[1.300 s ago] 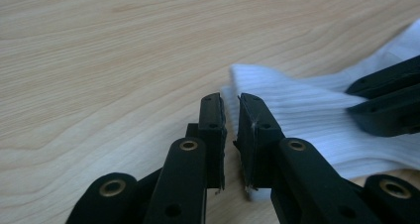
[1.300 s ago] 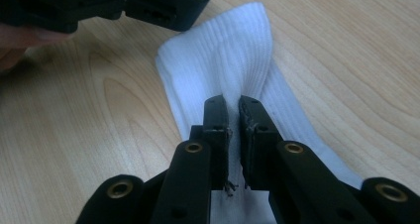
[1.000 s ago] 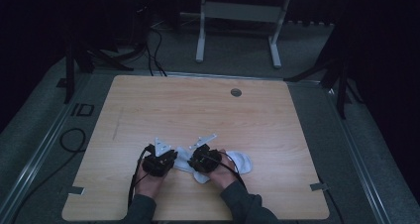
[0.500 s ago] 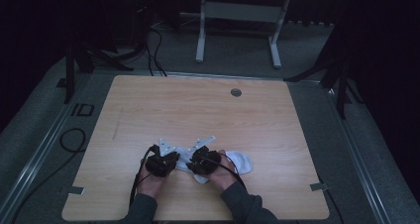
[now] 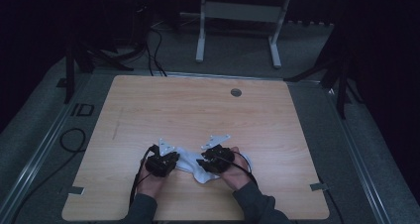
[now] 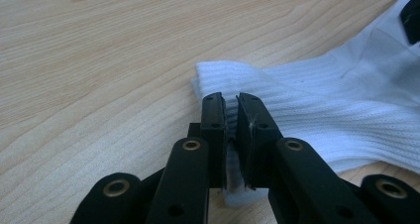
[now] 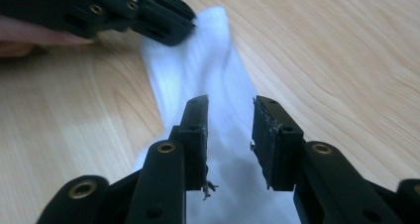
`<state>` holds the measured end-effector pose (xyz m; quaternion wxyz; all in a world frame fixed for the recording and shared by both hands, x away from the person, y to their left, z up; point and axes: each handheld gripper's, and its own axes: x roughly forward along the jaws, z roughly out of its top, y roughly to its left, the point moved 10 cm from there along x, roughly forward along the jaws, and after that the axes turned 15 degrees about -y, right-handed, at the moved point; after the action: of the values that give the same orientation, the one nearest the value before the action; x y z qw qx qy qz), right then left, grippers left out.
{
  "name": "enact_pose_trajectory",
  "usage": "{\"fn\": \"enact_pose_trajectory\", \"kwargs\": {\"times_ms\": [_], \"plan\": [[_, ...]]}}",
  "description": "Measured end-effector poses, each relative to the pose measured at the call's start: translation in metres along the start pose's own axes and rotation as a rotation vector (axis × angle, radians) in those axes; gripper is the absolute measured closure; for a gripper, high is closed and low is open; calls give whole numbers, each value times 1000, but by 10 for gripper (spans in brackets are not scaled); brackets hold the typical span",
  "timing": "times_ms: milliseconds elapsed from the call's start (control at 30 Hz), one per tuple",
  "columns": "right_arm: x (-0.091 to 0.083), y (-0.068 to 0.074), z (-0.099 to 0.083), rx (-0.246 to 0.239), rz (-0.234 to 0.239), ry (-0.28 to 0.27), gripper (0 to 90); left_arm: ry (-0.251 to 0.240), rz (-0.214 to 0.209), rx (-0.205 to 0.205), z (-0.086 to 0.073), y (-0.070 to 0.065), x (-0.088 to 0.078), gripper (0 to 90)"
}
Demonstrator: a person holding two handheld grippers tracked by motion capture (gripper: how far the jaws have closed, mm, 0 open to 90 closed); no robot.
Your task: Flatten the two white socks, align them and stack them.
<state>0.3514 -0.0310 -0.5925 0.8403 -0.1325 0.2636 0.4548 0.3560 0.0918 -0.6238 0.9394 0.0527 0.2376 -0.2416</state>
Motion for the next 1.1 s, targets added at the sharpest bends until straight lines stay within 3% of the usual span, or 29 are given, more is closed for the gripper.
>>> {"fn": "enact_pose_trajectory", "kwargs": {"times_ms": [233, 500, 533, 833, 1100], "plan": [[-16, -18, -9, 13, -45, 2, 668, -2, 3, -5, 0, 0, 0, 818], [-30, -27, -15, 27, -66, -14, 662, 2, 0, -4, -1, -1, -1, 818], [-36, -33, -17, 35, -89, -18, 662, 2, -1, -4, -1, -1, -1, 818], [-57, -55, -20, 79, -138, -52, 662, 3, 1, -4, -1, -2, -2, 819], [-70, -71, -30, 105, -181, -45, 655, 1, 7, -2, -1, -2, -2, 818]]}}
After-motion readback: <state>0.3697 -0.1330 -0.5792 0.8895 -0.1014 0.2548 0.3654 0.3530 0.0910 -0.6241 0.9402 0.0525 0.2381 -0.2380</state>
